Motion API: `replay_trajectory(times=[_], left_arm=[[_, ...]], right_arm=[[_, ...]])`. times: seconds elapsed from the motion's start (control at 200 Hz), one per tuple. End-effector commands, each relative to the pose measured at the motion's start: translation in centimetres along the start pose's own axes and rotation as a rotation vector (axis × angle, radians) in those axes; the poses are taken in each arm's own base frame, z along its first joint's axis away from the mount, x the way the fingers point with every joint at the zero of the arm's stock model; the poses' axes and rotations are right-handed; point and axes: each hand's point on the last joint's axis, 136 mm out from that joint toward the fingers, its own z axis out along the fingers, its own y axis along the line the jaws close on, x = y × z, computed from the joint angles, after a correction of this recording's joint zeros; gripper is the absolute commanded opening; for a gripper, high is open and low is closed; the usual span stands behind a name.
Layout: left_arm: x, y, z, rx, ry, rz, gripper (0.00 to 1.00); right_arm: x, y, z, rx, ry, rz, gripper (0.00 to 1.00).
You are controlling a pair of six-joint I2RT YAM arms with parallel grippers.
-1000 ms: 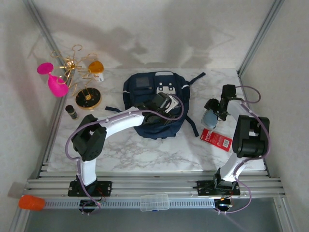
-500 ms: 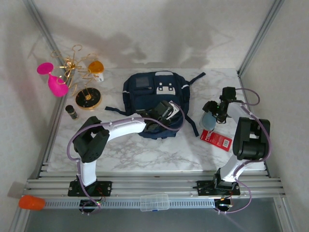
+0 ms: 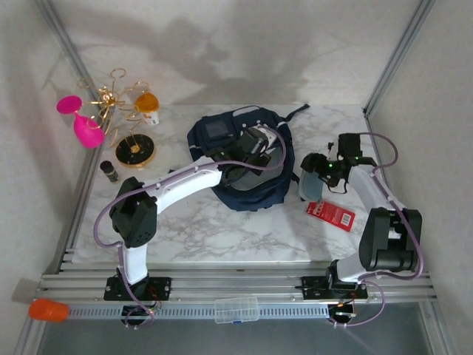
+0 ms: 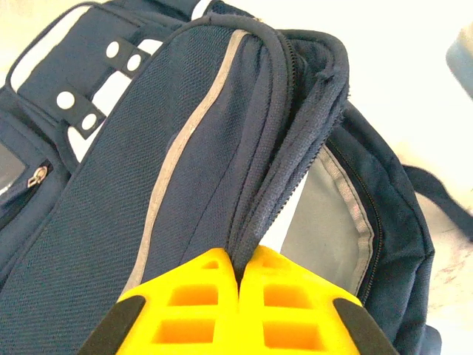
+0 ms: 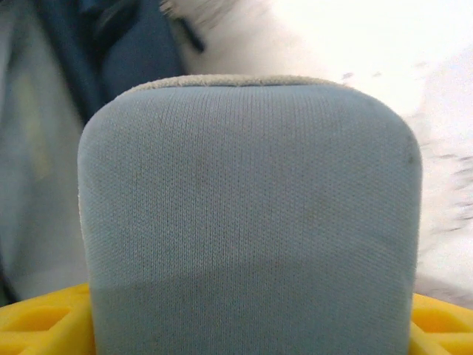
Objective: Pack books, pencil case, and school supplies into a backpack
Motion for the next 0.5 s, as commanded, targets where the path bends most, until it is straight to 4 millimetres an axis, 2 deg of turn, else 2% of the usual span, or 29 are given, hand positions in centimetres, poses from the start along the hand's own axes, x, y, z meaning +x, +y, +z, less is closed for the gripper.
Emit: replay_trajectory(times=[0.0, 0.125, 0.265, 0.325, 0.39, 0.496], left_arm=[[-3.6, -1.0, -2.1, -0.003, -0.067, -0.193, 0.0], [-5.8, -2.3, -4.0, 0.029, -0.127, -0.363, 0.0], [-7.5, -3.5, -5.7, 0.077, -0.191, -0.477, 0.0], [-7.8, -3.1, -5.9, 0.054, -0.203, -0.505, 0.0], [-7.8, -2.2, -5.7, 0.016, -0.205, -0.53, 0.0], [-8.0, -0.4, -5.8, -0.025, -0.216, -0.587, 0.0]], right_arm=[[1.9, 4.3, -0.6, -0.094, 0.059, -0.021, 0.74], [1.7, 9.1, 1.2, -0.215, 0.069, -0.005, 0.75], [0.1, 12.5, 5.4, -0.279, 0.087, 0.026, 0.76], [-0.3, 13.8, 7.0, -0.293, 0.104, 0.031, 0.84], [-0.2, 13.8, 8.2, -0.299, 0.126, 0.071, 0.94], [0.2, 13.9, 7.6, -0.341, 0.099, 0.075, 0.99]])
